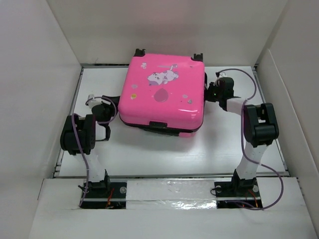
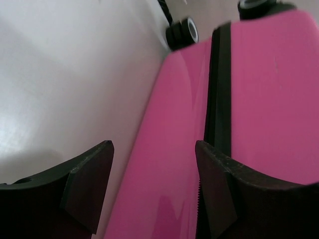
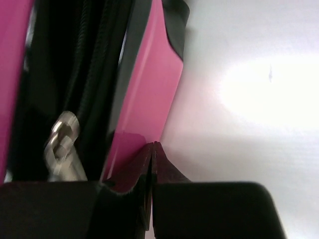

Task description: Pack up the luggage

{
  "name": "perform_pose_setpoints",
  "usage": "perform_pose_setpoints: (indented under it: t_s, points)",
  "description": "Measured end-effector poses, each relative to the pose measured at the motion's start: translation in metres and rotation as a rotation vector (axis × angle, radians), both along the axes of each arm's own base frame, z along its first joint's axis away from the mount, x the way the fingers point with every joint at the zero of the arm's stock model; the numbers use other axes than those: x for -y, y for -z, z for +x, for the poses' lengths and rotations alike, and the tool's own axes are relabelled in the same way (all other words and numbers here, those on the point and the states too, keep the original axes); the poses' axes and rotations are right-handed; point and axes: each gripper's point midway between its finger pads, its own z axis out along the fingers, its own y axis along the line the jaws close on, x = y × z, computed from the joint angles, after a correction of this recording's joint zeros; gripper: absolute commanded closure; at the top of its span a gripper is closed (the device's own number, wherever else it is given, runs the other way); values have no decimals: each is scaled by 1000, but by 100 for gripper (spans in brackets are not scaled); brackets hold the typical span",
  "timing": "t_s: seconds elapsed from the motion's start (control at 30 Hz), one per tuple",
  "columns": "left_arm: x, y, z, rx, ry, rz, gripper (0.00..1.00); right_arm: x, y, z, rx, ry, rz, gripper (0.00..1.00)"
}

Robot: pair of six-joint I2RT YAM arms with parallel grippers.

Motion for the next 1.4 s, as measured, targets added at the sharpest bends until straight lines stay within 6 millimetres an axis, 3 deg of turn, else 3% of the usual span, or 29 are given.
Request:
perform_pose_setpoints:
  t_s: [0.1, 0.2, 0.23, 0.33, 0.47, 0.53, 0.6, 0.63, 0.7, 0.77, 0.9, 0.97, 1.07, 1.23, 1.4]
  points:
    - [3, 4, -32, -4, -10, -8, 37, -16, -18, 17, 43, -63, 6, 88]
    - [9, 4, -58, -6, 0, -3, 37, -25, -37, 25, 89, -102, 18, 72]
    - [11, 3, -65, -4, 3, 3, 37, -25, -41, 26, 100, -107, 23, 63]
    - [13, 1, -82, -7, 2, 27, 37, -24, -46, 23, 112, -109, 40, 53]
    - [17, -4, -101, -13, 9, 87, 37, -3, -52, -4, 108, -83, 89, 41]
    - [21, -6, -109, -21, 24, 118, 36, 11, -61, -24, 124, -57, 124, 45]
    - [24, -10, -116, -19, 40, 143, 37, 25, -74, -50, 160, -21, 161, 69]
    - [25, -14, -118, -12, 46, 150, 36, 31, -80, -64, 188, -4, 176, 90]
    - [26, -24, -121, 16, 52, 158, 36, 43, -90, -95, 241, 44, 209, 100]
    - [29, -37, -122, 55, 61, 160, 36, 47, -92, -128, 283, 72, 220, 100]
    - [30, -49, -122, 85, 71, 168, 37, 24, -94, -187, 369, 12, 217, 98]
    - [30, -50, -123, 83, 78, 165, 38, 18, -96, -211, 415, -7, 215, 80]
    - [31, -49, -124, 79, 90, 161, 39, 18, -96, -239, 497, -5, 216, 66]
    - [33, -53, -126, 86, 104, 152, 39, 24, -93, -249, 526, 15, 172, 64]
    - [34, -65, -129, 121, 113, 141, 39, 17, -60, -237, 358, -50, 113, 63]
